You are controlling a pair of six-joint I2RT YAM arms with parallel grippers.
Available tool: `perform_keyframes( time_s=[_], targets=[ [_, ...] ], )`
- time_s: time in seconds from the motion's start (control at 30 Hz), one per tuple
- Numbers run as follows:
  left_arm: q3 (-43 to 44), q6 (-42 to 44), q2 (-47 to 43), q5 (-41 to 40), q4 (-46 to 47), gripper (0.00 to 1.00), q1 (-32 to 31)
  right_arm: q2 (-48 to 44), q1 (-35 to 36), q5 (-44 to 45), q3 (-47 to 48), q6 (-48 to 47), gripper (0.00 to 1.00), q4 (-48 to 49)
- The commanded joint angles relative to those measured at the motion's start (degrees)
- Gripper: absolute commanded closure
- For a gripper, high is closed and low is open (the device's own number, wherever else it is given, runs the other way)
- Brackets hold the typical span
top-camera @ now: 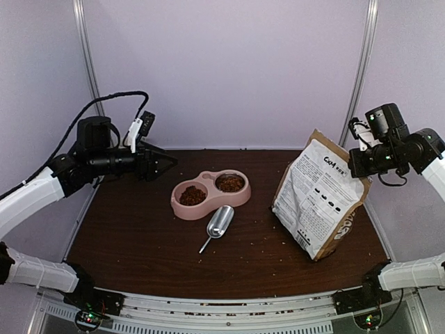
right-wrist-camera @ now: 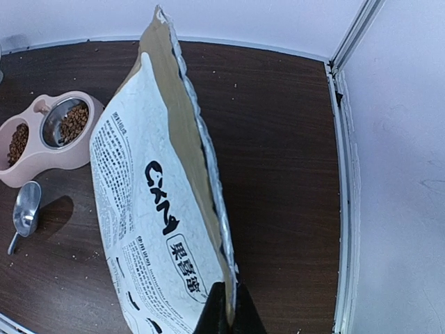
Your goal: Serve the pet food
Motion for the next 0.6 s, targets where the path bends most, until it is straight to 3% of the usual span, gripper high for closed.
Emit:
perform_keyframes(
  time_s=[0.0,0.03,0.1,0.17,0.4,0.57],
  targets=[
    [-2.79,-3.22,-4.52,-5.20,-1.44,0.23,6.42,-1.01,-1.46,-2.57,-0.64,1.21,1.00,8.14],
    [-3.12,-3.68,-5.18,-6.70,-2.40,0.23,7.82,-0.97,-1.55,-3.84,-0.87,1.23,0.91,9.03],
    [-3.76,-4.89,-6.39,-10.62,-4.75,0.23,10.91,-0.97,-1.53,-5.51,-1.06,1.50,0.58,10.05],
    [-3.87,-5.66,-7.53,-15.20,-7.51,0.22,13.80,-1.40,-1.61,-6.42,-0.97,1.63,0.41,11.27],
    [-5.69,-4.32,-13.84,-23.80,-12.19,0.14,25.16,-9.00,-3.29,-5.35,-2.66,2.72,0.19,18.75],
    [-9.87,-4.01,-18.43,-31.79,-10.77,0.06,33.68,-18.88,-5.52,-4.53,-14.31,4.18,0.07,31.90]
  ],
)
